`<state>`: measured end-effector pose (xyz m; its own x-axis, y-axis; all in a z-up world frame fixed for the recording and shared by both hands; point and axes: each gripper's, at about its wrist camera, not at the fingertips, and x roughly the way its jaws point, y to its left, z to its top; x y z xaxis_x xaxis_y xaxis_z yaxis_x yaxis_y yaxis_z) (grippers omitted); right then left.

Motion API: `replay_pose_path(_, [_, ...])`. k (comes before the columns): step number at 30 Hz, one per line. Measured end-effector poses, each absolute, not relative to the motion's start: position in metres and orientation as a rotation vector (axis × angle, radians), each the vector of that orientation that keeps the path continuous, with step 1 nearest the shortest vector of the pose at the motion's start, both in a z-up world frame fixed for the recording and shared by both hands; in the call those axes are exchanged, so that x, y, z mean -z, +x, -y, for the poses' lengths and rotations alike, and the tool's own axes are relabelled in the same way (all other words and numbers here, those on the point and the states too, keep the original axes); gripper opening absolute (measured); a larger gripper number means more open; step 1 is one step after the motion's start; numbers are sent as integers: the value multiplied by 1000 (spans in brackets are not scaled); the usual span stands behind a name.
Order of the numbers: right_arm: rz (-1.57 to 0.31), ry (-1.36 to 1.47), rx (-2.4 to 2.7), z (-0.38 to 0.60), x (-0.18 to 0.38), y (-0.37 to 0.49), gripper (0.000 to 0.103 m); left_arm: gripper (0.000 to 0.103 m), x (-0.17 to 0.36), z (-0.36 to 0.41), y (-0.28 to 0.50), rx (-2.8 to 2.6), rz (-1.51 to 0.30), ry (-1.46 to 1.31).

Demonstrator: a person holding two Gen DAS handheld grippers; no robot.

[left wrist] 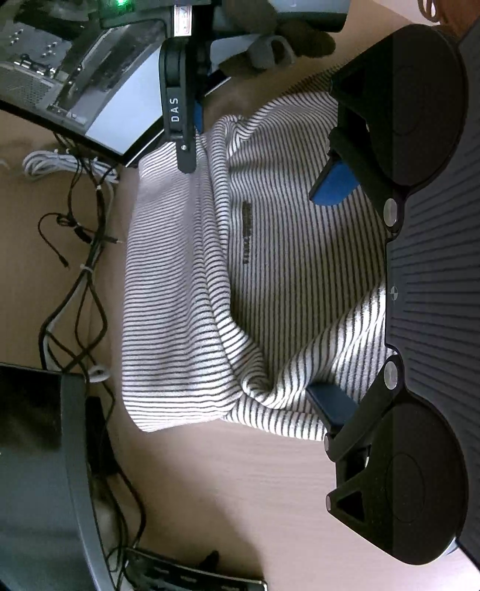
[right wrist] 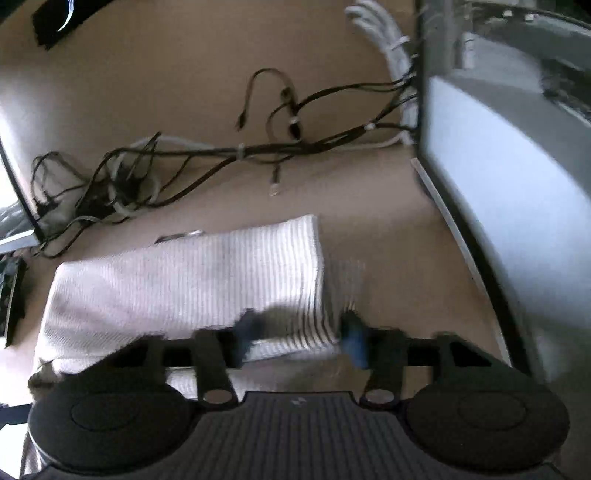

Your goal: Fold clothes

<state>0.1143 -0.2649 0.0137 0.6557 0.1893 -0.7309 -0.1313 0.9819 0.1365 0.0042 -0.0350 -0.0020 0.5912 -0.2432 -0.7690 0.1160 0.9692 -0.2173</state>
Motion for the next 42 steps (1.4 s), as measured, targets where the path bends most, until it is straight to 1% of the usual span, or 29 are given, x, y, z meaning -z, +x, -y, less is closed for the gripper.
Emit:
replay_pose_path(1, [-830,60,-184,262,-15,113,31,103,2,35,4,208,-914,-150])
replay_pose_path(2, [-823,55,-186,261,-17,111,26,103,2,36,4,206,-913,-149])
replay_pose_path(4, [-808,84,-189,267,-25,106,18,103,2,36,4,202,-912,-150])
replay_pose_path(6, [-792,111,-194,273,-33,99,14,103,2,36,3,199,-911,-153])
replay_pose_path(10, [-782,120,-195,283,-39,85,13,103,2,37,2,193,-906,-154])
replay_pose_path(15, [-863,113,-155,285,-12,85,14,103,1,35,1,204,-903,-160])
replay_pose_path(17, [-852,108,-145,285,-15,84,18,103,1,33,2,210,-904,-167])
replay_pose_path(18, [-843,102,-141,285,-18,84,23,103,1,33,2,211,-905,-168])
replay_pose_path(19, [-830,97,-134,285,-22,83,30,103,1,33,2,212,-906,-164])
replay_pose_path(21, [-794,88,-114,285,-31,80,36,103,1,37,2,216,-909,-134])
replay_pose_path(24, [-730,94,-118,282,-45,74,36,103,2,42,1,223,-916,-84])
replay_pose_path(25, [-705,105,-133,281,-49,72,40,103,2,43,1,223,-919,-77])
replay_pose_path(26, [-687,113,-152,279,-52,71,45,103,1,43,2,224,-925,-78])
replay_pose_path(27, [-685,119,-176,276,-51,72,61,103,1,42,4,226,-932,-82])
replay_pose_path(28, [-683,125,-201,273,-50,73,69,103,1,41,5,230,-941,-89])
replay_pose_path(29, [-690,131,-226,271,-47,75,69,103,0,39,7,236,-953,-100])
replay_pose_path(31, [-760,150,-256,270,-32,83,69,103,-5,33,13,238,-985,-148])
replay_pose_path(32, [-791,155,-257,271,-24,85,69,103,-10,29,16,243,-974,-176])
replay_pose_path(34, [-791,134,-265,270,-16,83,69,103,-21,22,20,254,-946,-231])
replay_pose_path(38, [-794,128,-277,271,-15,80,70,103,-42,28,36,271,-849,-211])
replay_pose_path(42, [-798,132,-287,274,-16,77,71,103,-38,33,64,258,-822,-227])
